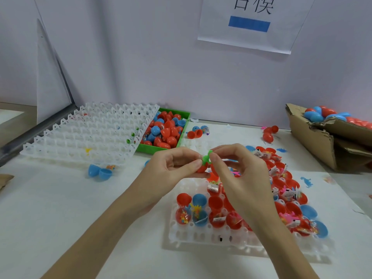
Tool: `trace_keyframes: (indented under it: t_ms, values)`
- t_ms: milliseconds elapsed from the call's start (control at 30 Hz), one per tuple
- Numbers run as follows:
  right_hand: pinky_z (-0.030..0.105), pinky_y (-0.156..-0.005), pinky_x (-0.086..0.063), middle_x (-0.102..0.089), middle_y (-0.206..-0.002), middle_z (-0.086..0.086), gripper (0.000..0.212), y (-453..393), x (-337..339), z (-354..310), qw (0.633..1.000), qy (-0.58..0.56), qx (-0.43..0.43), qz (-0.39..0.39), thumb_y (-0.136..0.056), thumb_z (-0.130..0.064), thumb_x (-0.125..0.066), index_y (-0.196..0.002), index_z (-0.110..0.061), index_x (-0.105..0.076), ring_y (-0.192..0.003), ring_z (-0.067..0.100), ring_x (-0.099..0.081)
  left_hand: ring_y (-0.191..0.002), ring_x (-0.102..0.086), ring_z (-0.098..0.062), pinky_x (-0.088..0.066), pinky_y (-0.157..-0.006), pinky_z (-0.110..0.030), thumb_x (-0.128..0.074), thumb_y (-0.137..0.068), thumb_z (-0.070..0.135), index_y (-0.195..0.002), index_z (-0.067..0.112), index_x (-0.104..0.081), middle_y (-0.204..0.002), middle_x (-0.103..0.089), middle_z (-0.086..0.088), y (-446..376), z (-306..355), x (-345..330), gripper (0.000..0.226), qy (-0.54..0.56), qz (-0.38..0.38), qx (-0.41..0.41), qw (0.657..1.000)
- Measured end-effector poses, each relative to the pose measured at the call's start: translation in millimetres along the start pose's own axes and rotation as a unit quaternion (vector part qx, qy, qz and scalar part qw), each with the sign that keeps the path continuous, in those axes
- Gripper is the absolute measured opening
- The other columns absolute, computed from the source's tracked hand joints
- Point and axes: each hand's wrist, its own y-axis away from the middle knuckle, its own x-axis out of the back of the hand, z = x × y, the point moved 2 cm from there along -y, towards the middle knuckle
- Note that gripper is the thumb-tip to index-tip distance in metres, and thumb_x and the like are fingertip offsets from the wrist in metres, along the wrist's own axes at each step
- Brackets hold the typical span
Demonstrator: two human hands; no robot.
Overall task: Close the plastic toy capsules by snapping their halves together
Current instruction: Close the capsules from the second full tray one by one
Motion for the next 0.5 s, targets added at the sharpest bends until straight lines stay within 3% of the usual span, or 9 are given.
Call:
trace_keyframes:
  t_ms: [133,267,367,500]
  values:
    - [0.018,-0.079,-0.058,-0.073,-0.088,-0.015,0.004,0.3,-0.4,0.8,0.998,-0.053,-0.043,-0.011,-0.094,-0.021,-0.072,-0.096,-0.024,-0.073,-0.089,0.004,-0.071,-0.099,-0.078,-0.028,-0.058,-0.092,-0.024,-0.07,-0.098,0.011,-0.108,0.007,-0.075,-0.105,-0.079,-0.009,0.0,-0.8,0.7,0.012,-0.007,-0.008,0.004,1.0]
    - [0.013,-0.075,-0.055,-0.077,-0.088,-0.008,0.007,-1.9,7.6,2.8,0.976,-0.181,-0.105,0.052,-0.092,-0.024,-0.073,-0.095,-0.019,-0.075,-0.087,0.006,-0.074,-0.104,-0.076,-0.028,-0.059,-0.094,-0.029,-0.065,-0.1,0.006,-0.109,0.005,-0.075,-0.108,-0.078,-0.01,0.5,0.1,1.4,0.013,-0.003,-0.026,-0.012,1.0]
    - [0.014,-0.077,-0.056,-0.077,-0.09,-0.008,0.009,-3.9,11.3,3.8,0.968,-0.202,-0.123,0.081,-0.092,-0.028,-0.07,-0.098,-0.021,-0.074,-0.089,0.008,-0.074,-0.109,-0.075,-0.026,-0.057,-0.101,-0.034,-0.064,-0.1,0.006,-0.112,0.007,-0.074,-0.113,-0.078,-0.007,2.1,2.2,0.5,0.015,-0.025,-0.039,-0.03,0.998]
    - [0.013,-0.074,-0.056,-0.077,-0.088,-0.009,0.008,-3.3,10.5,3.6,0.968,-0.198,-0.123,0.092,-0.093,-0.028,-0.07,-0.097,-0.023,-0.074,-0.087,0.008,-0.074,-0.111,-0.074,-0.022,-0.056,-0.098,-0.028,-0.065,-0.099,0.0,-0.113,0.009,-0.071,-0.118,-0.077,-0.004,5.2,6.1,-1.2,0.018,-0.057,-0.053,-0.064,0.995]
